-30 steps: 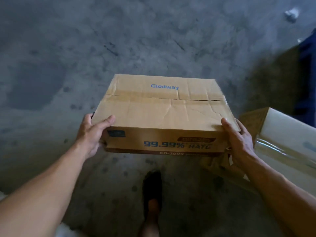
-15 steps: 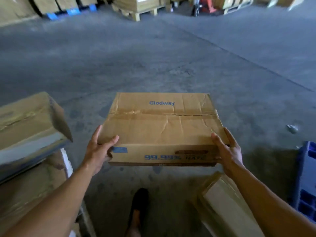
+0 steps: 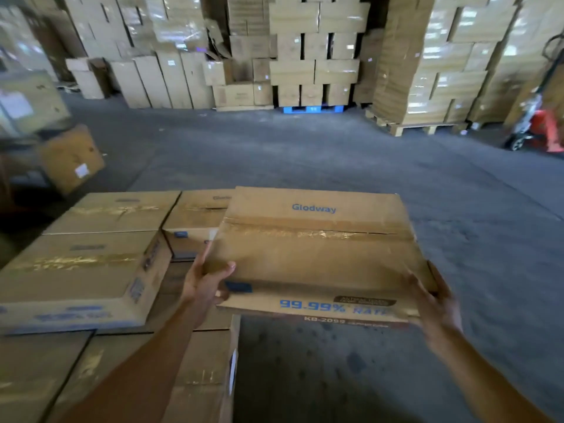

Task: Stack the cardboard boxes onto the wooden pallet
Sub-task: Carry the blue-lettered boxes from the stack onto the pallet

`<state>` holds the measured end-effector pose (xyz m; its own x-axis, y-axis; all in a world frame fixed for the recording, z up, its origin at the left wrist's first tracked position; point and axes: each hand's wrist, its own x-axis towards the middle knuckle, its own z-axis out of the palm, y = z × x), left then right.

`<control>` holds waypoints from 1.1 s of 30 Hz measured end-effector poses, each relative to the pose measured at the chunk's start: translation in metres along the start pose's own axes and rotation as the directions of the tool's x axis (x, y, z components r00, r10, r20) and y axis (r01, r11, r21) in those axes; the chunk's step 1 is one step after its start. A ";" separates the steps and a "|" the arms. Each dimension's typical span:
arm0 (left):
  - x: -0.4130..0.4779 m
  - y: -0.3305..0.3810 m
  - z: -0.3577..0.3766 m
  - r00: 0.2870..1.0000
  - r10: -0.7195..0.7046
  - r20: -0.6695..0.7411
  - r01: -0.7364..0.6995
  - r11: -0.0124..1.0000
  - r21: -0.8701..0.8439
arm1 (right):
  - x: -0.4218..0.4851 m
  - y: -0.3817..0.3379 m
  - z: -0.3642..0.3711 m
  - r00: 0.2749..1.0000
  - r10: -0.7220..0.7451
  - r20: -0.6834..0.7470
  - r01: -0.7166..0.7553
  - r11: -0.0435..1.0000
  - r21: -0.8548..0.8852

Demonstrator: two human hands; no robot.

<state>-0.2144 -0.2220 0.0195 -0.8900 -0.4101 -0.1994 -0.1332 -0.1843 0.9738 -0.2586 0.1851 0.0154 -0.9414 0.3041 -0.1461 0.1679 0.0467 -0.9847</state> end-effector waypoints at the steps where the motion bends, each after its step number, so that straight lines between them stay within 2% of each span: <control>1: 0.000 0.000 -0.016 1.000 -0.007 -0.016 0.007 1.000 -0.017 | -0.003 0.001 0.014 1.000 0.012 0.021 -0.012 1.000 0.006; 5: 0.010 -0.010 -0.077 0.993 -0.030 -0.112 0.028 0.999 -0.018 | -0.018 0.014 0.072 0.997 0.028 0.077 -0.028 1.000 0.003; 8: 0.027 -0.022 -0.117 0.961 -0.161 -0.223 0.147 0.986 -0.078 | -0.026 0.024 0.118 0.991 0.069 0.111 -0.068 0.998 -0.010; 10: 0.041 -0.032 -0.144 0.947 -0.197 -0.254 0.182 0.980 -0.081 | -0.031 0.033 0.150 0.984 0.102 0.144 -0.097 0.994 -0.045; 14: 0.071 -0.048 -0.192 0.958 -0.203 -0.203 0.197 0.979 -0.050 | -0.035 0.049 0.212 0.981 0.145 0.127 -0.134 0.987 -0.090; 18: 0.100 -0.062 -0.223 0.940 -0.274 -0.203 0.274 0.961 -0.027 | -0.029 0.069 0.263 0.975 0.193 0.107 -0.177 0.974 -0.138; 24: 0.126 -0.093 -0.254 0.915 -0.358 -0.184 0.363 0.932 -0.007 | -0.022 0.108 0.296 0.966 0.240 0.093 -0.219 0.957 -0.190; 27: 0.137 -0.107 -0.259 0.915 -0.356 -0.188 0.362 0.932 -0.002 | -0.015 0.126 0.300 0.957 0.281 0.071 -0.265 0.948 -0.178; 30: 0.149 -0.119 -0.257 0.911 -0.318 -0.264 0.329 0.944 -0.002 | -0.005 0.137 0.307 0.954 0.298 0.037 -0.286 0.939 -0.192; 33: 0.162 -0.130 -0.251 0.844 -0.283 -0.456 0.334 0.942 0.033 | 0.008 0.142 0.321 0.952 0.301 0.046 -0.283 0.929 -0.238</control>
<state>-0.2314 -0.4886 -0.1670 -0.5143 -0.7011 -0.4939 -0.4375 -0.2809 0.8542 -0.3358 -0.1112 -0.1564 -0.8593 0.2603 -0.4403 0.4917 0.1837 -0.8511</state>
